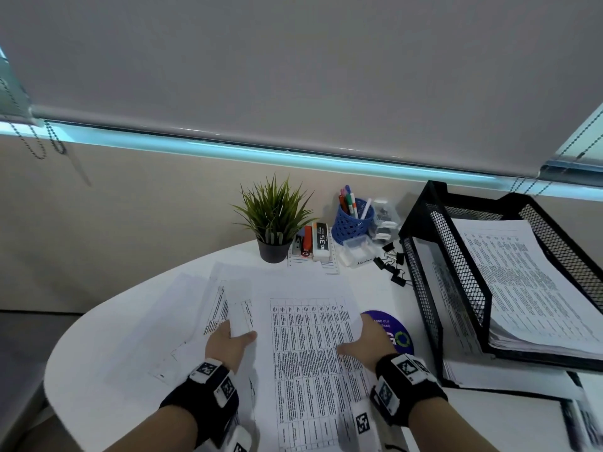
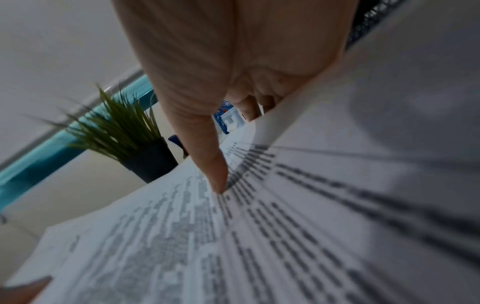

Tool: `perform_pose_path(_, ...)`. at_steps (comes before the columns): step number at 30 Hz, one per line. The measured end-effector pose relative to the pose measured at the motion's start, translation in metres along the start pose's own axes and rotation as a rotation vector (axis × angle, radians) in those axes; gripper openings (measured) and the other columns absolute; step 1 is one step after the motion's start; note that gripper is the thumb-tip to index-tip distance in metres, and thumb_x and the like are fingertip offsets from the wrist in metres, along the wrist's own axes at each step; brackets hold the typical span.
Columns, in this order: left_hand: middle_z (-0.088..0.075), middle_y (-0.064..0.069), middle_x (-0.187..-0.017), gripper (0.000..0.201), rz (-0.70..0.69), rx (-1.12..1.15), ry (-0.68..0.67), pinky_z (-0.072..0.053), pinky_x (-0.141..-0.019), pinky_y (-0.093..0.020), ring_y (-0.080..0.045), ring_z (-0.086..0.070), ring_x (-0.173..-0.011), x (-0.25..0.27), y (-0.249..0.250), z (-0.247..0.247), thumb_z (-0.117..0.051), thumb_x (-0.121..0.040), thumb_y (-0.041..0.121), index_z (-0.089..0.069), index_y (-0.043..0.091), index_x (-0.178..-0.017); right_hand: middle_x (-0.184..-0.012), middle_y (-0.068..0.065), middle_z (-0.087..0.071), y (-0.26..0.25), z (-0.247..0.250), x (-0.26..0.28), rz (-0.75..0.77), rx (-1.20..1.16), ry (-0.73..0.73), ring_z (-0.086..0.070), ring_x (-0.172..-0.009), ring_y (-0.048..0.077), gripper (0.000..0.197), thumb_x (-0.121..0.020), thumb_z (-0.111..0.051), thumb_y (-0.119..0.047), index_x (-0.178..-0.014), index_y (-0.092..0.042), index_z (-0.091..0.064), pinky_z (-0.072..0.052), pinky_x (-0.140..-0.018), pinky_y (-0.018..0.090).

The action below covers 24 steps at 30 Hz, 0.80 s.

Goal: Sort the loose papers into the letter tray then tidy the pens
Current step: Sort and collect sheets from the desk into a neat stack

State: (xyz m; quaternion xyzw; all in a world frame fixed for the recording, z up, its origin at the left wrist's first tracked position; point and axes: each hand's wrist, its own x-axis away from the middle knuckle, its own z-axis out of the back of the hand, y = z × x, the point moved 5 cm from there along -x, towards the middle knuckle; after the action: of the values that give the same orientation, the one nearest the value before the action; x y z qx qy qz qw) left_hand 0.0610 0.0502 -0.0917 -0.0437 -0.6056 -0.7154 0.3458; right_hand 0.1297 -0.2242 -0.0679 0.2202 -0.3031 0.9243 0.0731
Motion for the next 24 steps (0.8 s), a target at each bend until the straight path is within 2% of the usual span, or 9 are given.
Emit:
perform_pose_path(2, -0.065, -0.009, -0.1, 0.021, -0.019, -0.043, 0.004, -0.047, -0.087, -0.035, -0.029, -0.06, -0.097, 0.006, -0.001, -0.004, -0.063, -0.085, 0.013, -0.061, 0.008, -0.106, -0.124, 0.011, -0.054, 0.003, -0.003, 0.003, -0.05, -0.086, -0.014, -0.052, -0.114, 0.025, 0.073, -0.073, -0.078, -0.023, -0.132, -0.002, -0.04, -0.043, -0.099, 0.033)
perform_pose_path(4, -0.063, -0.011, -0.104, 0.022, -0.053, -0.103, -0.001, -0.045, -0.091, -0.036, -0.032, -0.058, -0.105, 0.013, 0.001, -0.008, -0.059, -0.087, 0.015, -0.057, 0.008, -0.108, -0.108, 0.011, -0.058, 0.005, -0.006, 0.008, -0.08, -0.135, -0.02, -0.054, -0.103, 0.023, 0.051, -0.074, -0.075, -0.016, -0.112, 0.004, -0.048, -0.045, -0.094, 0.033)
perform_pose_path(8, -0.054, -0.012, -0.131, 0.047, -0.096, -0.116, -0.059, -0.038, -0.1, -0.034, -0.029, -0.05, -0.12, 0.029, 0.005, -0.015, -0.058, -0.089, 0.013, -0.044, 0.004, -0.133, -0.14, 0.015, -0.042, 0.004, -0.012, 0.02, -0.087, 0.011, 0.017, -0.042, -0.127, 0.028, 0.077, -0.074, -0.073, -0.021, -0.139, 0.001, -0.038, -0.038, -0.104, 0.032)
perform_pose_path(11, -0.044, -0.005, -0.141, 0.059, -0.087, -0.11, -0.102, -0.032, -0.107, -0.032, -0.023, -0.045, -0.125, 0.036, 0.003, -0.019, -0.057, -0.09, 0.012, -0.031, 0.007, -0.142, -0.135, 0.014, -0.039, -0.001, -0.019, 0.031, -0.07, 0.128, 0.052, -0.04, -0.125, 0.028, 0.073, -0.072, -0.072, -0.021, -0.134, -0.003, -0.037, -0.039, -0.104, 0.035)
perform_pose_path(14, -0.041, 0.006, -0.129, 0.058, -0.119, -0.157, -0.169, -0.03, -0.107, -0.03, -0.023, -0.042, -0.128, 0.044, 0.008, -0.024, -0.055, -0.091, 0.012, -0.029, 0.006, -0.142, -0.137, 0.013, -0.035, -0.001, -0.024, 0.04, -0.076, 0.11, 0.062, -0.043, -0.122, 0.026, 0.079, -0.073, -0.069, -0.011, -0.139, -0.005, -0.028, -0.042, -0.1, 0.03)
perform_pose_path(17, -0.046, -0.006, -0.134, 0.053, -0.137, -0.25, -0.195, -0.036, -0.102, -0.027, -0.022, -0.046, -0.119, 0.046, 0.011, -0.022, -0.057, -0.089, 0.021, -0.039, 0.004, -0.136, -0.136, 0.013, -0.034, 0.001, -0.025, 0.047, -0.098, 0.134, 0.065, -0.045, -0.12, 0.026, 0.078, -0.075, -0.069, -0.014, -0.14, -0.006, -0.026, -0.043, -0.097, 0.029)
perform_pose_path(19, -0.056, -0.01, -0.123, 0.057, -0.19, -0.412, -0.148, -0.042, -0.098, -0.033, -0.023, -0.052, -0.111, 0.041, 0.011, -0.013, -0.055, -0.076, 0.042, -0.055, 0.008, -0.122, -0.134, 0.011, -0.039, 0.004, -0.023, 0.052, -0.118, 0.238, 0.096, -0.042, -0.122, 0.026, 0.072, -0.076, -0.069, -0.025, -0.135, -0.009, -0.033, -0.043, -0.099, 0.033)
perform_pose_path(21, -0.059, -0.007, -0.117, 0.054, -0.214, -0.572, -0.052, -0.045, -0.094, -0.033, -0.025, -0.054, -0.111, 0.035, 0.011, 0.003, -0.051, -0.07, 0.047, -0.062, 0.016, -0.113, -0.136, 0.009, -0.038, 0.005, -0.022, 0.057, -0.132, 0.303, 0.112, -0.036, -0.126, 0.026, 0.07, -0.077, -0.068, -0.035, -0.134, -0.011, -0.034, -0.041, -0.098, 0.035)
perform_pose_path(24, -0.04, -0.009, -0.142, 0.05, -0.126, -0.742, 0.077, -0.033, -0.109, -0.036, -0.028, -0.035, -0.132, 0.028, 0.007, 0.035, -0.057, -0.081, 0.035, -0.05, 0.026, -0.13, -0.14, 0.009, -0.036, 0.009, -0.019, 0.059, -0.106, 0.295, 0.112, -0.032, -0.13, 0.026, 0.077, -0.077, -0.069, -0.043, -0.136, -0.01, -0.033, -0.037, -0.103, 0.036)
